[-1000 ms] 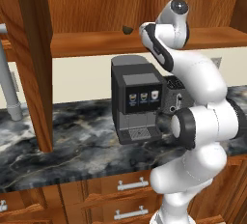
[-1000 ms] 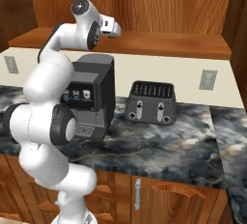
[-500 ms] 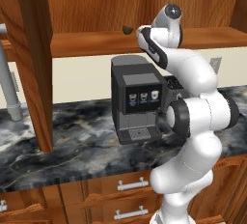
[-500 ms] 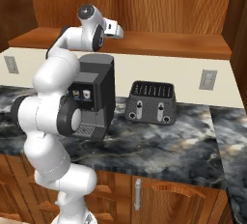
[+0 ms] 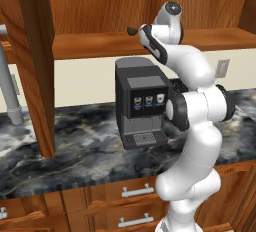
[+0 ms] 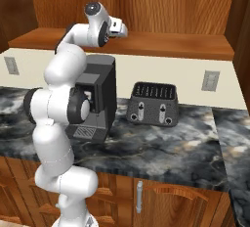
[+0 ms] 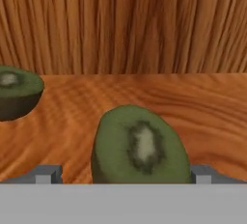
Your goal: Pick the kiwis from the cabinet and place them in one bowl. Pick the pear from the sink and place it in the other bowl.
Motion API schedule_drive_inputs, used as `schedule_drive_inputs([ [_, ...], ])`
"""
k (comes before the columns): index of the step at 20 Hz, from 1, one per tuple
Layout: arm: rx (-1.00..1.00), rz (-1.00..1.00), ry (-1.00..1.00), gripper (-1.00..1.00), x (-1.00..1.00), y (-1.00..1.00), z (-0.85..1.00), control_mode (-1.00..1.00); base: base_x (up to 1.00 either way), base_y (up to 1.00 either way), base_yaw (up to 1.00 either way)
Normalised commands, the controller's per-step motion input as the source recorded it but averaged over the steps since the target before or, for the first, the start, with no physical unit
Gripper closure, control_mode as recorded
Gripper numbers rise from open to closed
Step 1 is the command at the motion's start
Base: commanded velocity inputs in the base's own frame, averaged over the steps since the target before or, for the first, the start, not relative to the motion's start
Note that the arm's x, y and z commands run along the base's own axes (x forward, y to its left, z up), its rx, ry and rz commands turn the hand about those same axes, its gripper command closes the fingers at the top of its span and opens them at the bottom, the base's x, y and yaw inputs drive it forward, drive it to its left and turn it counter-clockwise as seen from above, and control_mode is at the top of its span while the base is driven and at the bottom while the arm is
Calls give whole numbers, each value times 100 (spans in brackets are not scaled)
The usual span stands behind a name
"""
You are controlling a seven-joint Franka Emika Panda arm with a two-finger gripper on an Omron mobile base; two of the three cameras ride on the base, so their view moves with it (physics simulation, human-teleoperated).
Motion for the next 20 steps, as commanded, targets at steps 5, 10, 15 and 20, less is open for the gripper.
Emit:
schedule_drive_inputs([
  [5,0,0,10,-100,42,-2,16,-100,0,0,0],
  [10,0,0,10,-100,33,-2,7,-100,0,0,0],
  [15,0,0,9,-100,4,0,-9,-100,0,0,0],
  [20,0,0,1,-100,0,-1,-41,-100,0,0,0],
])
